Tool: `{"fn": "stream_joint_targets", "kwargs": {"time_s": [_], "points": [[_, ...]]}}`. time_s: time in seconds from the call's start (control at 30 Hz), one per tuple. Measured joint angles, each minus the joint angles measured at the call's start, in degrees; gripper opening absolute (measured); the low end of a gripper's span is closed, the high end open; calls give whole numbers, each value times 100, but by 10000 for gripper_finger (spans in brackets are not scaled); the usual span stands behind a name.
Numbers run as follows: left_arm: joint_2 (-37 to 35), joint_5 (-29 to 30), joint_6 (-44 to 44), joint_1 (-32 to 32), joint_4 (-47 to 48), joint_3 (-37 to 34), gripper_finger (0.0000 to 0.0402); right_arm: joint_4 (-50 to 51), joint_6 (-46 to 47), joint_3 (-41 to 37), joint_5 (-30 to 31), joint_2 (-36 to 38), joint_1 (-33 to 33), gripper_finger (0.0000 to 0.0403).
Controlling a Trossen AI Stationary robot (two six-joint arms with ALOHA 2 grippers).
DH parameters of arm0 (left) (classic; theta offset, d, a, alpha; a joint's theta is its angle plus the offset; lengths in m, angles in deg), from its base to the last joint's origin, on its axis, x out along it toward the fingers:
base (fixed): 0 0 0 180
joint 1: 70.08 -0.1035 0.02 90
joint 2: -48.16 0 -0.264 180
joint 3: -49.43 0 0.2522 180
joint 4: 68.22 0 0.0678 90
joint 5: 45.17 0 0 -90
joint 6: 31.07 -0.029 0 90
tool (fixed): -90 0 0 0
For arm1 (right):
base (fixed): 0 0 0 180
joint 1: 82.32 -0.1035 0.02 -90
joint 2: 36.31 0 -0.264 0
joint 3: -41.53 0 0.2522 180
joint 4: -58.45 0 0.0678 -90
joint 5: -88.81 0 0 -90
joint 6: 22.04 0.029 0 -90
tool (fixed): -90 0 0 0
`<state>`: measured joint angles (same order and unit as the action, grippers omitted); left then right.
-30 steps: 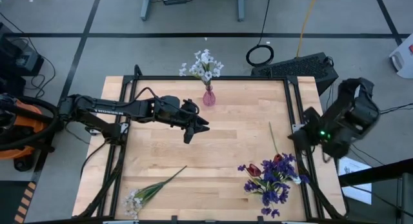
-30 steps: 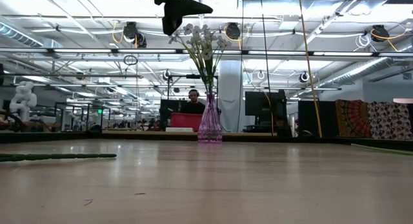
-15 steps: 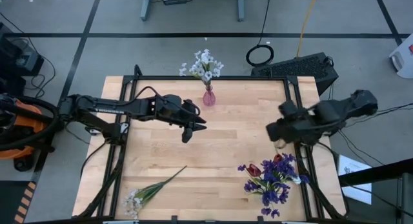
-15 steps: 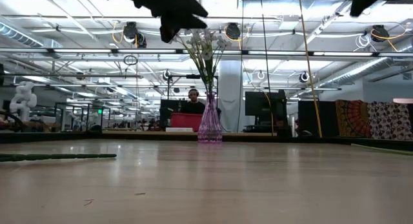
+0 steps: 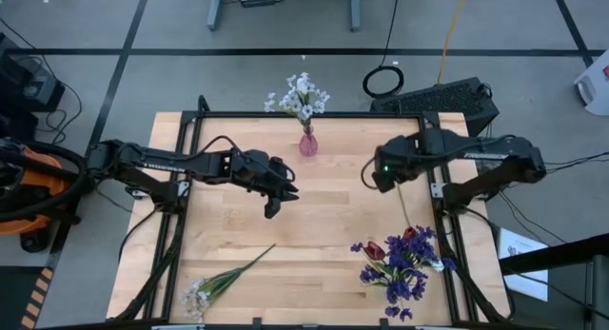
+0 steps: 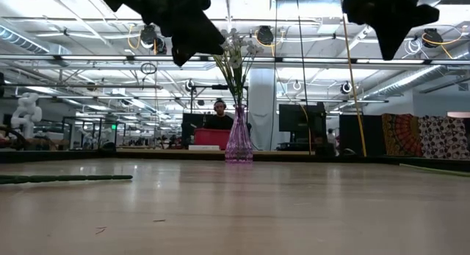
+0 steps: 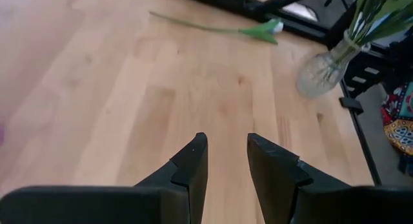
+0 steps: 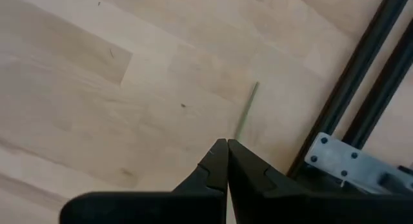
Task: Sort flowers into vase by color
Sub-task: Put the white tulip into the pink vase
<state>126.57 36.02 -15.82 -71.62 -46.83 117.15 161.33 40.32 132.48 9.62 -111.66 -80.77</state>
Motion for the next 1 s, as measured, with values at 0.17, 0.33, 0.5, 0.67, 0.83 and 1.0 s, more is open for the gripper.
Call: {"fn": "stream_joint_targets", "kwargs": {"time_s": [0.17,0.33,0.5,0.67,0.83,1.0], "points": [[0,-70,-26,96,-4,-135,113,-517,-170,-343,-244,184,513,0],[0,-100,-256,48,1,-265,113,-1212,177,-1496,-557,387,612,0],[-17,-224,-258,41,29,-462,113,-1641,748,-2542,-986,453,406,3],[-17,-406,-270,57,44,-501,113,-2385,1263,-3149,-1174,474,5,31],[-17,-432,-405,57,14,-501,113,-2556,1643,-3526,-1284,474,-342,76],[-20,-434,-417,44,-22,-501,113,-2981,1647,-3820,-1542,476,-688,111]]}}
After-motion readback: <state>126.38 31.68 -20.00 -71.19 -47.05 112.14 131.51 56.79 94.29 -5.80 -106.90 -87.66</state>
